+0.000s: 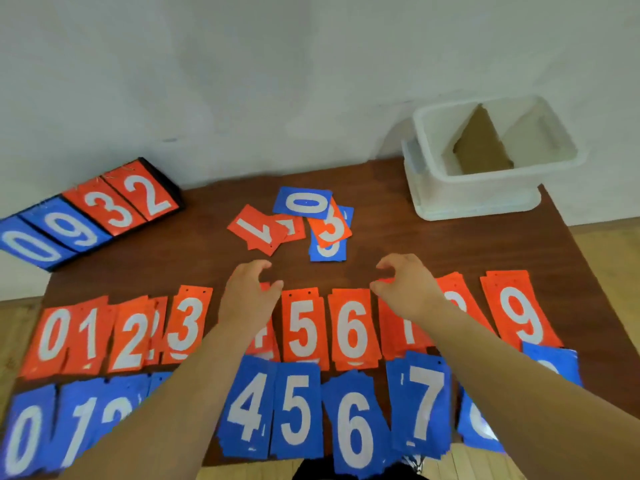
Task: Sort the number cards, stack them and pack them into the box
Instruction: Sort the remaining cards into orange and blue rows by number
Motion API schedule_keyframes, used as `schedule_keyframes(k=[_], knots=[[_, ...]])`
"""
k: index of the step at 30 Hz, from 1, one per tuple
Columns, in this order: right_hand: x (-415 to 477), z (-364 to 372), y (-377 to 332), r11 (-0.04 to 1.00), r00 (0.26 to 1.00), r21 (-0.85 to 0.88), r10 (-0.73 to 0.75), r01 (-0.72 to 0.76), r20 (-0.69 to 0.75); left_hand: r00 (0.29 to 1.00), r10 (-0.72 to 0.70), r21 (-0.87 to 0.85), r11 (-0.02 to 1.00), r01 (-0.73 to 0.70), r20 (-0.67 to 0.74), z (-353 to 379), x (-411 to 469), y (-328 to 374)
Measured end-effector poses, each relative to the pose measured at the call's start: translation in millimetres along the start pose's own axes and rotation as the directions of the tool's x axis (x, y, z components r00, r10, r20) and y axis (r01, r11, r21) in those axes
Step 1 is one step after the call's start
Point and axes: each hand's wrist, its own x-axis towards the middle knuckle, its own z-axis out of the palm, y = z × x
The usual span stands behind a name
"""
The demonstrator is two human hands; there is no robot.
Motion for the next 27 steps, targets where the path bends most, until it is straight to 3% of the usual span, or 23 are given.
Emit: schedule_keyframes(k=[8,12,16,22,27], knots=[[124.4,60.3,-72.5,0.986,0.982,-0.061,0.147,-0.156,-0.12,0.989,-0.141,0.091,0.985,0.145,-0.046,-13.0,141.4,-33.4],[162.2,80.3,-82.3,0.959,0.956,-0.13,0.227,-0.253,-0.185,0.997,-0.064,0.222,0.974,0.054,0.041,-8.1,193.8,-41.0],[174.4,82.4,-81.0,0.948,0.934,0.017,0.317,-0.318,-0.164,0.996,0.049,0.257,0.964,-0.067,0.073,-2.5,204.4,-49.6],[174.3,67.7,-69.2,0.944,0.939,0.113,0.323,-0.31,-0.119,0.997,0.062,0.192,0.979,-0.068,0.036,-6.7,202.9,-45.1],[156.9,51.3,-54.3,0.909,0.921,0.293,0.354,-0.297,-0.164,0.989,0.146,0.08,0.986,-0.146,0.006,-13.1,189.7,-45.6]])
